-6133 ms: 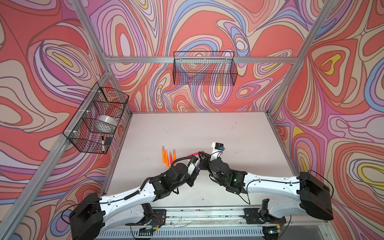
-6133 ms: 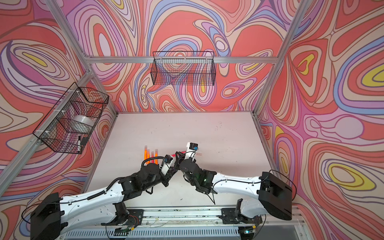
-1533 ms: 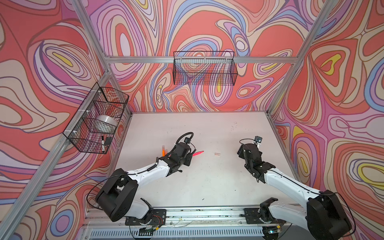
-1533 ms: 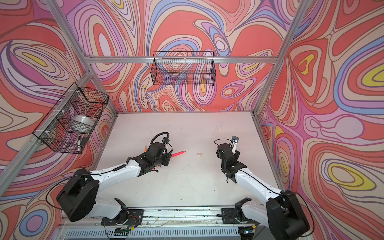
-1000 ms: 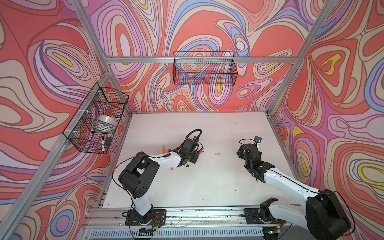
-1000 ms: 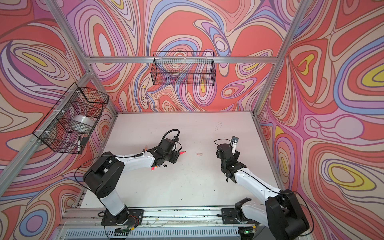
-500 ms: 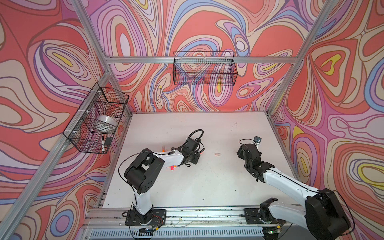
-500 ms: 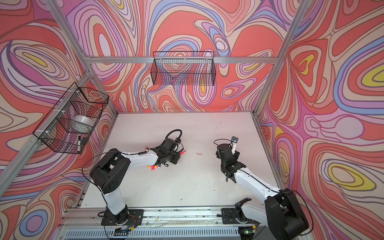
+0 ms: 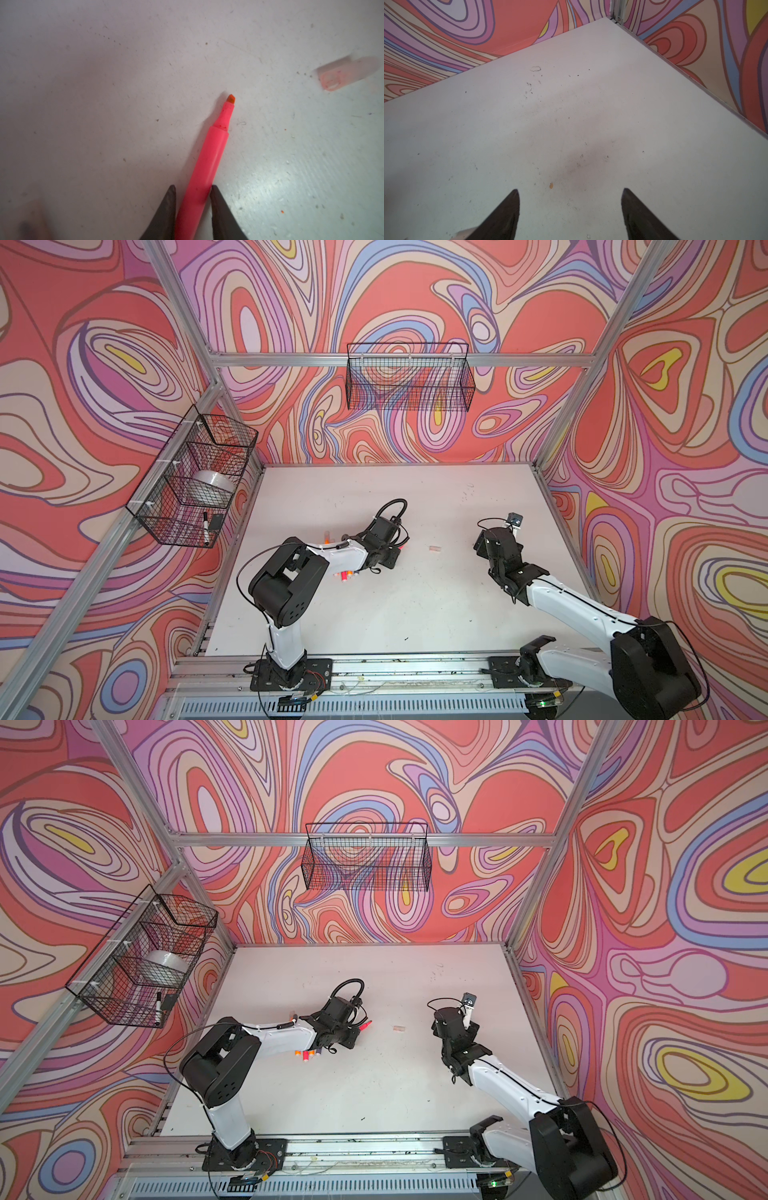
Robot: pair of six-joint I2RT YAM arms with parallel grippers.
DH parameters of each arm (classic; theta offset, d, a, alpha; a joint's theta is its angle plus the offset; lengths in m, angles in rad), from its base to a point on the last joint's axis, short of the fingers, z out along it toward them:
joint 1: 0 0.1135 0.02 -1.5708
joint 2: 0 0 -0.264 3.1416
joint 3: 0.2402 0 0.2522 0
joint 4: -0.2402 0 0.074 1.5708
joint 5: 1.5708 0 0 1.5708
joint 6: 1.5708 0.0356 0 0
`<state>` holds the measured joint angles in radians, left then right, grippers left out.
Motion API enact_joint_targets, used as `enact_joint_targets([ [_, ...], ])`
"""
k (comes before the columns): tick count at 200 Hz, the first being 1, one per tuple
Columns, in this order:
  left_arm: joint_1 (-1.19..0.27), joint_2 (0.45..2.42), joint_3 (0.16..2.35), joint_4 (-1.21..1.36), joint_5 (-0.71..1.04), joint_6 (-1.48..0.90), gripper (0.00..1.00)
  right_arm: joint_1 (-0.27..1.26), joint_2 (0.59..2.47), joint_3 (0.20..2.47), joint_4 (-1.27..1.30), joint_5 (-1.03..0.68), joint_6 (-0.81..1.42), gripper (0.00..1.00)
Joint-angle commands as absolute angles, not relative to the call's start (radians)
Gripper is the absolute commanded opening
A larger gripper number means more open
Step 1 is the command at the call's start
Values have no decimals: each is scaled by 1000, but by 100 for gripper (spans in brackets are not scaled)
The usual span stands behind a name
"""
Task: Insert the pens into the pen caps
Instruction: 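Move the left gripper over the uncapped pink highlighter and grasp it, then lift the pink highlighter upright with the left gripper while the right approaches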
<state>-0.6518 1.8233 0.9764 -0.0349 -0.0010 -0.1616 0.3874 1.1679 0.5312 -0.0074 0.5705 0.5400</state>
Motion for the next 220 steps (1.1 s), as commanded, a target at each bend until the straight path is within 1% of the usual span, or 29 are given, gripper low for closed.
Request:
enact_joint_targets([
  [1,-646,1841,988,-102,3,-170,24,383,1160,540,-5,568,535,79],
  [31,-646,1838,985,-106,13,-174,20,383,1158,539,-5,568,535,79],
  [87,-646,1817,972,-96,30,-189,7,383,1151,535,-5,568,537,79],
  [101,-647,1777,947,-73,33,-201,3,383,1145,535,-9,575,541,76],
  [123,-646,1654,846,20,57,-221,2,383,1104,531,-47,567,554,74],
  [132,-646,1601,810,42,68,-230,0,383,1069,525,-67,529,572,74],
  [154,-647,1497,744,69,97,-243,0,384,960,462,-17,325,613,72],
  [167,-649,1444,701,101,144,-253,0,393,902,423,36,204,655,71],
  [179,-650,1395,660,149,194,-266,0,425,862,388,97,131,698,71],
  [191,-655,1356,628,195,232,-285,0,488,837,363,161,100,731,72],
  [202,-672,1331,606,230,254,-295,0,570,830,348,226,110,747,73],
  [220,-709,1308,597,248,249,-295,0,697,870,346,349,110,758,74],
])
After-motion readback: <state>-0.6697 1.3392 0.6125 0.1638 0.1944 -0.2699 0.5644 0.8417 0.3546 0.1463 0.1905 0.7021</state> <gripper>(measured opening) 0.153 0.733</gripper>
